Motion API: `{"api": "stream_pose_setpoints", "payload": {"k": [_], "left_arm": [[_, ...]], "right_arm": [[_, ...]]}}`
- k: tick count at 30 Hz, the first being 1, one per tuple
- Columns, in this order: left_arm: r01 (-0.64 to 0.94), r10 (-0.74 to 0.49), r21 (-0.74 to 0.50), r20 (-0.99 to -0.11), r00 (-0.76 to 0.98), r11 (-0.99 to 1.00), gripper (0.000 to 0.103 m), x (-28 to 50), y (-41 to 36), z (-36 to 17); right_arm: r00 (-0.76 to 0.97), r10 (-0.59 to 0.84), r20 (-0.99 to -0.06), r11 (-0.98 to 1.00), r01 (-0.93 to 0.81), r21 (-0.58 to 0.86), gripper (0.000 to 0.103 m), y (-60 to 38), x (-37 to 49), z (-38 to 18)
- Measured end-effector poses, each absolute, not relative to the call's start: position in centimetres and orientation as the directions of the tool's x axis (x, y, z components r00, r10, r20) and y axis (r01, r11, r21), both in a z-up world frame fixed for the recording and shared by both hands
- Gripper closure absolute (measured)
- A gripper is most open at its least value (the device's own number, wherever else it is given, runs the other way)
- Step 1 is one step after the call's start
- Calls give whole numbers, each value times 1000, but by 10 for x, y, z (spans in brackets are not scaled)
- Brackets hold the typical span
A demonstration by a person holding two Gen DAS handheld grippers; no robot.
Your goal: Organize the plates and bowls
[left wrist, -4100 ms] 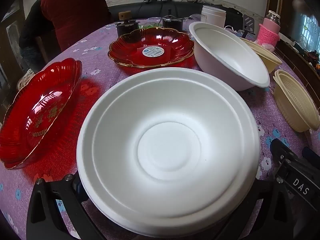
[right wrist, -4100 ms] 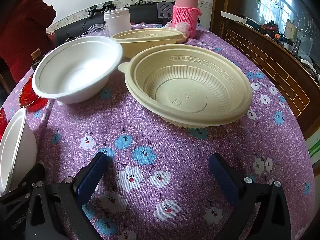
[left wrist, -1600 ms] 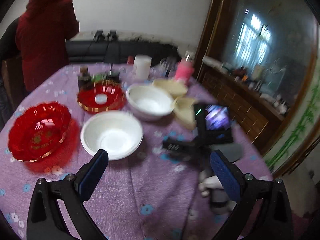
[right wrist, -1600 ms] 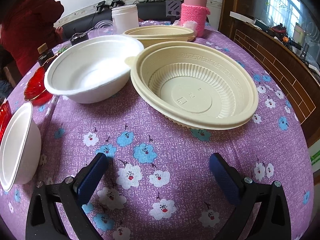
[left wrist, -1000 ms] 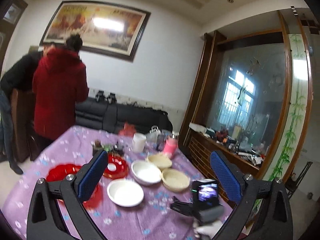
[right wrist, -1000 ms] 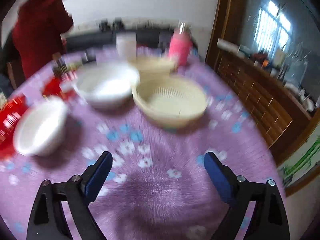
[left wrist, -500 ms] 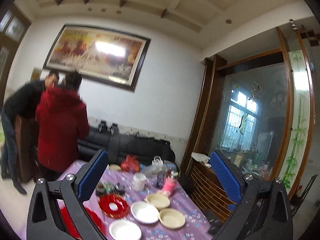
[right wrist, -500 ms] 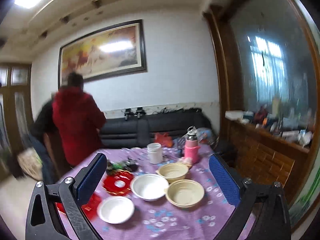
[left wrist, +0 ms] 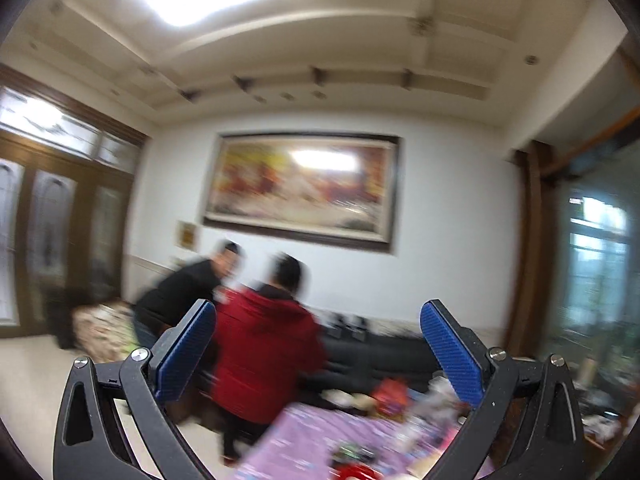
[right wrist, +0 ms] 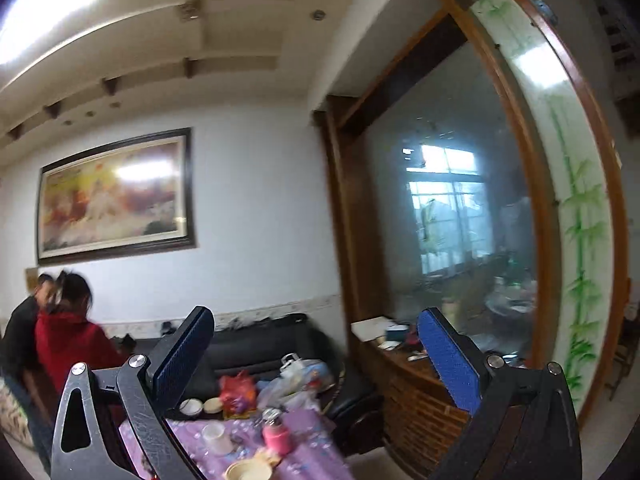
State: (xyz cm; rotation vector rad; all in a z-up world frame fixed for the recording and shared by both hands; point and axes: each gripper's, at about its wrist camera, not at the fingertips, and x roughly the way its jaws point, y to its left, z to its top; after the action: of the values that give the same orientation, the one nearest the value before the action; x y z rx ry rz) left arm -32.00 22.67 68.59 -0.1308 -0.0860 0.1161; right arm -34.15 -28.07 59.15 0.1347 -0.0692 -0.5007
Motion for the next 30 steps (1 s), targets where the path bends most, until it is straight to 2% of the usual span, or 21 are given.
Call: {"api": "stream_pose_setpoints", "payload": {"k": [3,5,6,7,9,12,14,16,19,21,25,28,30], "left_arm": [[-200,205,-112,39,978,973,0,-315,253,674],[-199,200,-87,-2,980,976,0,-306,263,647],[-201,199,-66,-27,980,977,0,-298,266,627],[-208,206,-43,-57,977,977,0,-287,268,602],[-211,210,2,-111,971,977,0,-269,270,550],[-189,193,38,-194,962,981,0,-242,270,456],[-151,151,19,-273,950,988,0,-222,269,396],[-119,93,-50,-367,926,992,0,-200,269,330],[-117,27,-162,-473,881,980,0,-150,265,264],[-129,8,-198,-520,854,972,0,-121,250,239],[-117,-33,-238,-543,839,964,0,-72,228,221],[-112,-29,-242,-512,858,964,0,-61,224,221],[-110,-17,-251,-455,890,962,0,-68,236,227]], "right_arm": [[865,-501,42,859,491,144,0,-291,-335,606],[918,-396,39,911,386,146,0,-290,-321,586],[954,-299,38,945,290,152,0,-287,-310,566],[982,-191,-1,969,189,160,0,-283,-291,540],[989,-57,-140,987,77,141,0,-273,-256,490],[967,-64,-245,998,67,6,0,-223,-213,384],[954,-36,-298,999,26,-36,0,-196,-197,328],[932,41,-361,998,-57,-33,0,-178,-188,280],[912,103,-398,993,-117,-10,0,-167,-183,235],[897,139,-420,989,-144,20,0,-170,-175,214],[862,171,-478,985,-168,48,0,-170,-148,186],[849,191,-492,982,-170,88,0,-180,-128,186],[846,208,-491,978,-179,106,0,-174,-115,190]]}}
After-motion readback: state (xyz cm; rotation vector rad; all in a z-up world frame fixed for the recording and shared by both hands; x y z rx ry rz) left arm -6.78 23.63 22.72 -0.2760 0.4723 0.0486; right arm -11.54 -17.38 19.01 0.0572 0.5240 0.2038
